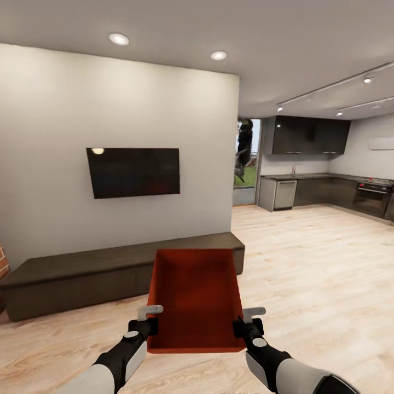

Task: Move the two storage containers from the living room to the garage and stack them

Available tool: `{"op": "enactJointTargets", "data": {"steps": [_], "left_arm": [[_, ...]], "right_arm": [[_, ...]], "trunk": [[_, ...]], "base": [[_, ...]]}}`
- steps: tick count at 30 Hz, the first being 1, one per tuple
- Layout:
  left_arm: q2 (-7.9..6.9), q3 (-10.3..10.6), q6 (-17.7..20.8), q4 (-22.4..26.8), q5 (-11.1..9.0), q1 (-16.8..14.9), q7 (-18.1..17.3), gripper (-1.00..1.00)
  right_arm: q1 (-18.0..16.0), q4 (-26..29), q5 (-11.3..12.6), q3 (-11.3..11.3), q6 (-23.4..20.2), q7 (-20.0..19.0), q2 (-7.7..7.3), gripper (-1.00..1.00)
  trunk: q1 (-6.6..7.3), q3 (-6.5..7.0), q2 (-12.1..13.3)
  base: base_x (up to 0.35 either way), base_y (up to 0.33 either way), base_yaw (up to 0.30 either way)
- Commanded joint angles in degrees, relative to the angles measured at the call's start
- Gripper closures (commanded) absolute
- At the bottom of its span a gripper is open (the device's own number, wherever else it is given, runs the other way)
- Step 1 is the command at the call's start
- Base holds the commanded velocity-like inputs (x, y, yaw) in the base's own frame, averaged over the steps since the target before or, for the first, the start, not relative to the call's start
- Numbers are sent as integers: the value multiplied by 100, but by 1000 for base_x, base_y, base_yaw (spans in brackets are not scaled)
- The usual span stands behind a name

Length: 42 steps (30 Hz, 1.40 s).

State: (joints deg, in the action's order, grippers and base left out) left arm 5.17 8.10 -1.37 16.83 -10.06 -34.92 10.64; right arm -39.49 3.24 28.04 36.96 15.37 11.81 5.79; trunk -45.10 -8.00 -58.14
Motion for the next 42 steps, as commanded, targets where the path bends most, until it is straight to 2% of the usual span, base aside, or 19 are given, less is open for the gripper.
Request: {"op": "enactJointTargets", "data": {"steps": [1,42], "left_arm": [[2,-28,-13,22,47,-3,79,100],[2,-22,-13,24,48,-1,79,100]], "right_arm": [[-6,-11,88,-224,9,23,19,100],[-6,-13,88,-224,10,23,19,100]], "trunk": [[-1,-8,-6],[-1,-8,-6]], "base": [[0,0,-286],[0,0,-287]]}}
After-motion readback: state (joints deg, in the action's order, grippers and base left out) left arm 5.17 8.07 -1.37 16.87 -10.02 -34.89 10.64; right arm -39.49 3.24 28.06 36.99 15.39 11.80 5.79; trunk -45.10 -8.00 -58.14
